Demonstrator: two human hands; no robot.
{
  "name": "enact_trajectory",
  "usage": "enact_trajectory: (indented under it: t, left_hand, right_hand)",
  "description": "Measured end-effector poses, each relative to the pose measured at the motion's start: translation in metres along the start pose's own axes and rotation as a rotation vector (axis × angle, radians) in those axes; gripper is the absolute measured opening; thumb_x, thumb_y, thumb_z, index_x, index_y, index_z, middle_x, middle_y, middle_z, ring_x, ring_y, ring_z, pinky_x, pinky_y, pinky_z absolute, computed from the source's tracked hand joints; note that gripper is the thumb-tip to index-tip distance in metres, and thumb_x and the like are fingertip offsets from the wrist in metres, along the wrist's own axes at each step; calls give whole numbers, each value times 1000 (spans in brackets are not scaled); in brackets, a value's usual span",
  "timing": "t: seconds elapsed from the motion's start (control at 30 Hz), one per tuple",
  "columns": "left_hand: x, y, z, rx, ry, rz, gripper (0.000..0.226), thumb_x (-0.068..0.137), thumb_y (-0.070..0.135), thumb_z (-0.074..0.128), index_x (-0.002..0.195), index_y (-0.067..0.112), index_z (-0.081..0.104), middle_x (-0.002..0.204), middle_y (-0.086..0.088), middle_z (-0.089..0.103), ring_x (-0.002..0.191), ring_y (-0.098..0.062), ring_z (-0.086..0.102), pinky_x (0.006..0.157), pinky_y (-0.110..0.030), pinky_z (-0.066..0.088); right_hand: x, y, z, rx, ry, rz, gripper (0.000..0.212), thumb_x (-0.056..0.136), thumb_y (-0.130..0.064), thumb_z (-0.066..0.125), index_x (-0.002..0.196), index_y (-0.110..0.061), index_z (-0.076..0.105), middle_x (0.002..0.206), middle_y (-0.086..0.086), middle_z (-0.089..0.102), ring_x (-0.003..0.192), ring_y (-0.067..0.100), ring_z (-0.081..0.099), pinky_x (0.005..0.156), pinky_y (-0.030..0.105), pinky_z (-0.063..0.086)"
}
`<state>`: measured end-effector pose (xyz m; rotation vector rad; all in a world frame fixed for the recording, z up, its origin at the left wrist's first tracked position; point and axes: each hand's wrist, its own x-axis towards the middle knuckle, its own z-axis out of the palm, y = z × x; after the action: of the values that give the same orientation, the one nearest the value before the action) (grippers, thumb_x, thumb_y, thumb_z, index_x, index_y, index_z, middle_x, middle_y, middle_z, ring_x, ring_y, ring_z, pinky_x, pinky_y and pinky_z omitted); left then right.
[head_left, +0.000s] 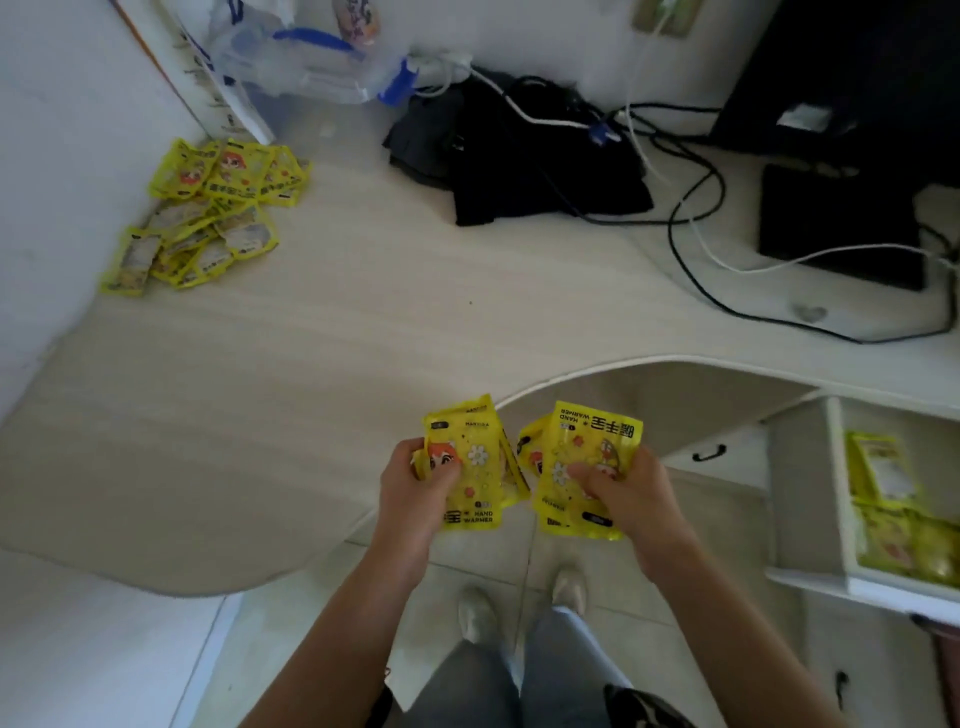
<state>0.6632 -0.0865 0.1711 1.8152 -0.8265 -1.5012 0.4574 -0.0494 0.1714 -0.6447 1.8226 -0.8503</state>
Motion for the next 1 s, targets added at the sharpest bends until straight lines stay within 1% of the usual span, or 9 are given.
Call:
enact_trajectory:
  t: [0.07,0.1,0.2,0.27,0.4,0.53,0.67,0.8,1.0]
  left_hand:
    - [-11,-5,14,43,-38,17,22,81,9,64,98,23,62,94,-8,70,81,-27,71,67,-43,60]
    - [-17,-7,22,52,-56,26,23,81,9,64,99,23,62,93,-6,70,80,-26,71,65,-40,60]
    - [-39,-13,47,83,-129,52,23,82,7,63,102,19,62,93,-2,68,75,-14,67,54,-23,50]
    - [-56,-21,68,116,-185,62,23,83,7,63,104,17,61,93,-3,67,74,-11,64,50,-17,46]
    - [-91,-43,115,173,-278,75,24,83,6,64,105,15,61,93,-7,68,72,-13,64,47,-15,46]
    - [-135,-72,170,235,-357,88,23,84,7,64,105,16,61,93,-6,69,73,-14,65,48,-13,47]
    - [-182,-107,223,260,-394,52,23,83,6,64,103,17,62,92,-7,69,73,-15,65,49,-18,48]
    - [-223,-138,272,268,-419,39,21,82,3,65,95,19,64,90,-7,70,75,-18,65,60,-27,51]
    - [-265,-155,336,269,-449,29,22,82,3,64,98,19,64,88,-5,71,71,-17,65,61,-31,53]
  right_hand:
    - [-15,12,-21,34,37,7,15,77,-10,75,88,-18,68,81,0,74,71,13,70,59,28,55]
    - [-21,18,-31,50,53,11,15,78,-9,74,86,-19,67,81,-1,73,71,13,70,57,26,53]
    - [-39,39,-62,92,103,34,16,78,-8,74,85,-20,65,80,-2,72,70,12,70,56,24,52]
    - [-52,56,-85,123,145,48,16,78,-8,74,86,-19,66,79,-1,72,71,15,70,56,26,53]
    - [-79,94,-138,195,222,75,18,76,-7,75,90,-17,68,82,3,74,74,20,72,64,36,59]
    - [-106,138,-198,278,303,97,28,76,-7,75,101,-15,63,89,3,72,80,19,70,63,30,55]
    - [-131,181,-258,326,343,116,29,77,-5,74,102,-15,61,90,2,72,81,17,69,62,29,54]
    - [-151,218,-314,347,391,121,28,78,-5,74,100,-16,61,91,4,72,82,20,71,63,33,57]
    - [-162,247,-378,379,452,111,27,76,-3,74,94,-18,61,83,-2,71,73,13,69,54,24,52]
